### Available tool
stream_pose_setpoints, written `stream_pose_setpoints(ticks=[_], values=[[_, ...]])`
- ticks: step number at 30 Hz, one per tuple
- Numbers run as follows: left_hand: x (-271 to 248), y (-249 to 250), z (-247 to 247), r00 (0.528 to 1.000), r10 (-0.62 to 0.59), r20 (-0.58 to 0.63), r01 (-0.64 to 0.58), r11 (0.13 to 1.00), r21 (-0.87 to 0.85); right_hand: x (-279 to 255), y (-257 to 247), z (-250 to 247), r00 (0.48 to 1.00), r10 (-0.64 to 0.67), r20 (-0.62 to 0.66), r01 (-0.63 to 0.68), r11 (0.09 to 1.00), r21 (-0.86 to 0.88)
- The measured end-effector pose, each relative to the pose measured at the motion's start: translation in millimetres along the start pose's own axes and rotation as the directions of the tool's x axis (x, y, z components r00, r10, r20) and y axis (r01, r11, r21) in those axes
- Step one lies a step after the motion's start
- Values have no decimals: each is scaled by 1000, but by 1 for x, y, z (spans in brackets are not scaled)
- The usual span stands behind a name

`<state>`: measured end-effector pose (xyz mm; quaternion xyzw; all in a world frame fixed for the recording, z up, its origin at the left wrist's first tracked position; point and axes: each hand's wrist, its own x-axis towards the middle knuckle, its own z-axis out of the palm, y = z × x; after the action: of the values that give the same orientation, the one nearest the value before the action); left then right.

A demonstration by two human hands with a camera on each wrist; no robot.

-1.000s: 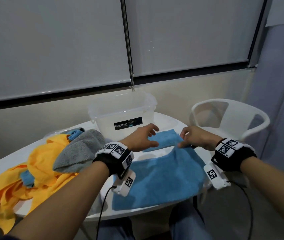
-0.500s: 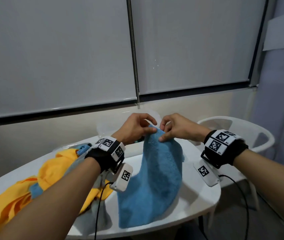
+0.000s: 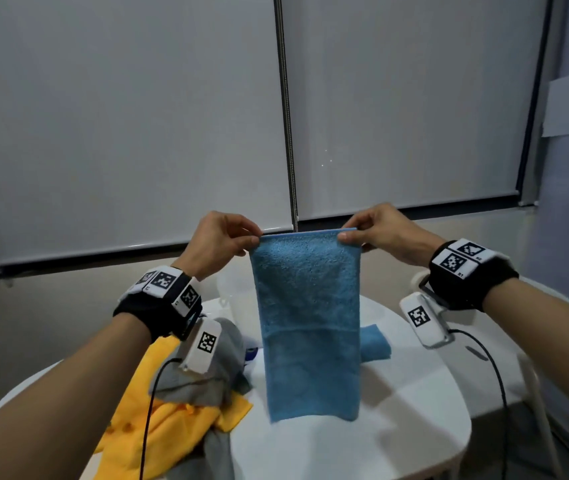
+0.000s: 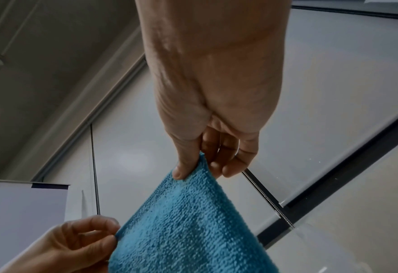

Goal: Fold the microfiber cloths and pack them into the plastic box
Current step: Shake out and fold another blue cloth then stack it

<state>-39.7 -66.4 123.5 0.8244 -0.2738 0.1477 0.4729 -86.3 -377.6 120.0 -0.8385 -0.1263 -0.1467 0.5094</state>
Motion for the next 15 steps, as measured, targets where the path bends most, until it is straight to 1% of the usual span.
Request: stream_pose_setpoints(ticks=[1, 3, 5, 7, 8, 11, 15], values=[[0, 0, -4, 1000, -1, -4, 1, 1000, 8, 2, -5, -1, 1000, -7, -21, 7, 1000, 4], [-2, 4, -10, 1000, -10, -15, 9, 999, -32, 4, -14, -2, 999, -23, -44, 24, 1000, 20], [-6, 12, -14, 999, -37, -39, 32, 993, -114, 5, -22, -6, 999, -43, -31, 44, 999, 28], [-10, 22, -18, 997, -52, -65, 41, 987, -156, 4, -29, -10, 998, -62, -1, 62, 997, 35], [-12, 27, -21, 996, -36, -81, 25, 990, -136, 4, -34, -13, 998, -66, 15, 65, 997, 41], [-14, 35, -34, 992, 49, -112, -47, 999, 18, 0, -50, -19, 997, -43, 63, 40, 998, 52], [-14, 35, -42, 991, 79, -112, -65, 991, 117, -2, -62, -21, 998, -16, 59, 13, 999, 46]])
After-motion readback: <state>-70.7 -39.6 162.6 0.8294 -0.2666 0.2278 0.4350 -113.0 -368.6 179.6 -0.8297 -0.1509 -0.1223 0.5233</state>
